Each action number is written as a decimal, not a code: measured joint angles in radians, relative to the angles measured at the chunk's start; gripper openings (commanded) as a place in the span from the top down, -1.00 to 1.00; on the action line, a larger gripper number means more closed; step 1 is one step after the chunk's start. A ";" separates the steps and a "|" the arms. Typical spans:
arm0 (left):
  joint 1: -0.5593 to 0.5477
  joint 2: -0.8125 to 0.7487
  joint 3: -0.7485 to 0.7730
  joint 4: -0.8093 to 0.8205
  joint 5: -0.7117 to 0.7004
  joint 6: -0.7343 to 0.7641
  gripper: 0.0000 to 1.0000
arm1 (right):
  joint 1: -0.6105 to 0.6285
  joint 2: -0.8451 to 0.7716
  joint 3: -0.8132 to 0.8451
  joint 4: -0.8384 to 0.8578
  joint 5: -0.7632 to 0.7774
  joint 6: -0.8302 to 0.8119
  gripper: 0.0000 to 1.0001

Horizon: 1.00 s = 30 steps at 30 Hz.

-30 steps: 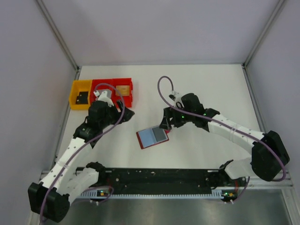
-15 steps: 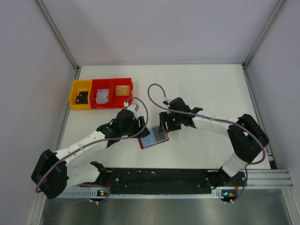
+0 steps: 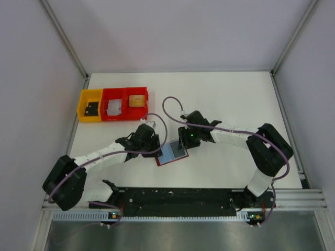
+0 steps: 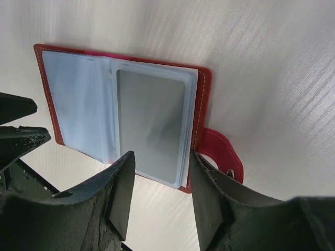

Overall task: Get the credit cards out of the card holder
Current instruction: Remove the credit card from the card holder.

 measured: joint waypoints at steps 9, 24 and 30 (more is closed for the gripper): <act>0.000 0.085 0.000 -0.015 -0.002 -0.002 0.29 | 0.000 0.014 0.000 0.004 -0.001 0.003 0.13; 0.002 0.117 0.016 -0.018 0.005 0.001 0.48 | 0.000 0.014 0.000 -0.005 -0.008 0.002 0.31; 0.002 0.117 0.016 -0.018 0.005 0.001 0.49 | 0.000 0.002 0.019 -0.033 -0.018 0.001 0.41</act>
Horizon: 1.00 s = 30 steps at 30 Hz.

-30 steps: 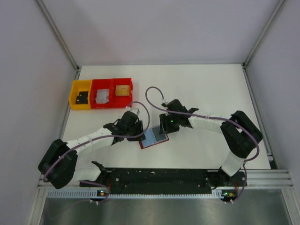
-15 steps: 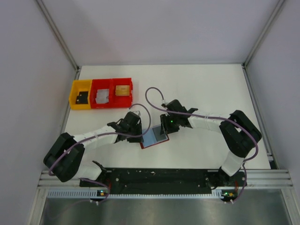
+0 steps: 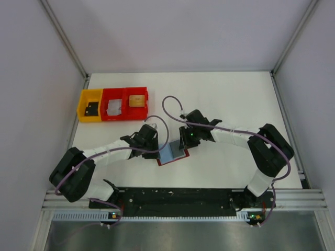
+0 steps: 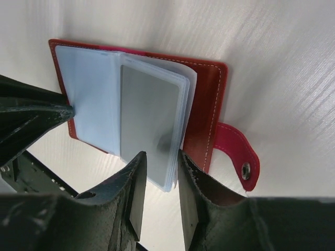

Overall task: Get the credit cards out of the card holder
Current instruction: Remove the credit card from the card holder.

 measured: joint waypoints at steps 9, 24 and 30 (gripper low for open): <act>0.000 0.003 0.000 0.014 0.023 -0.004 0.49 | 0.006 -0.052 0.041 -0.008 -0.038 -0.001 0.41; -0.002 -0.190 -0.075 0.062 0.014 -0.111 -0.03 | 0.028 -0.053 0.045 -0.009 -0.087 -0.019 0.39; -0.002 -0.259 -0.086 0.199 0.018 -0.220 -0.13 | 0.029 -0.053 0.045 0.000 -0.114 -0.028 0.37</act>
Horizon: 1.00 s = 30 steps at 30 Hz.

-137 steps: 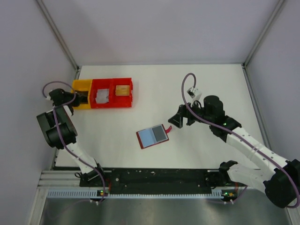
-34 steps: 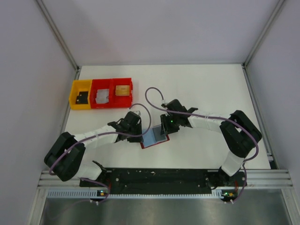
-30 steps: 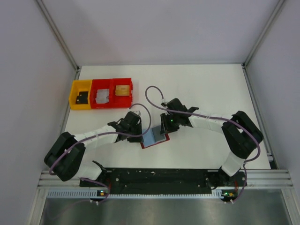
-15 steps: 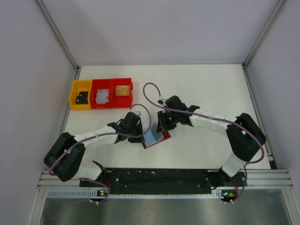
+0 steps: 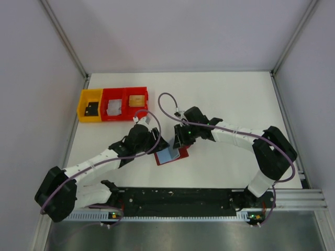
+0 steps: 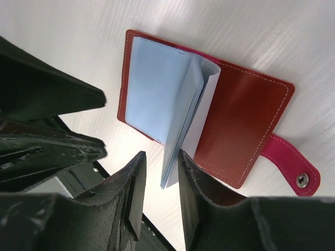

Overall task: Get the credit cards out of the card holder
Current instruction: Remove the credit card from the card holder.

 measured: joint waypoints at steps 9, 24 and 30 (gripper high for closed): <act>0.060 0.128 -0.047 0.194 0.149 -0.132 -0.19 | -0.003 0.000 -0.014 0.053 -0.029 -0.016 0.32; 0.117 0.103 -0.161 0.215 0.148 -0.122 0.14 | 0.013 0.000 -0.021 0.118 -0.073 -0.006 0.26; 0.118 0.152 -0.160 0.214 0.164 -0.091 0.28 | 0.013 0.000 -0.021 0.097 -0.031 -0.005 -0.03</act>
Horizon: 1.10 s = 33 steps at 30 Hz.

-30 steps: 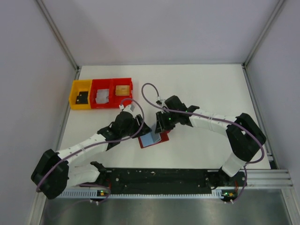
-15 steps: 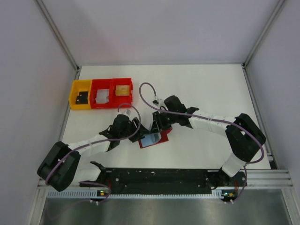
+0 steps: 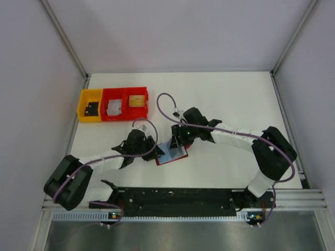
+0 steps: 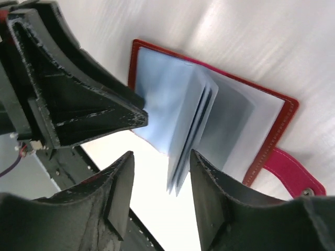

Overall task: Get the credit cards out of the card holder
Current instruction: Remove the credit card from the card holder.

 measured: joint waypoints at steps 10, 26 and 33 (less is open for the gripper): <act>0.000 0.042 0.006 0.027 0.036 0.020 0.35 | 0.000 0.000 0.001 -0.089 0.161 -0.002 -0.22; 0.000 0.042 0.027 -0.017 0.030 0.065 0.37 | 0.000 0.089 0.027 -0.107 0.193 -0.006 -0.23; -0.002 0.042 0.053 -0.076 0.019 0.103 0.41 | 0.000 0.097 0.028 -0.104 0.184 -0.006 -0.22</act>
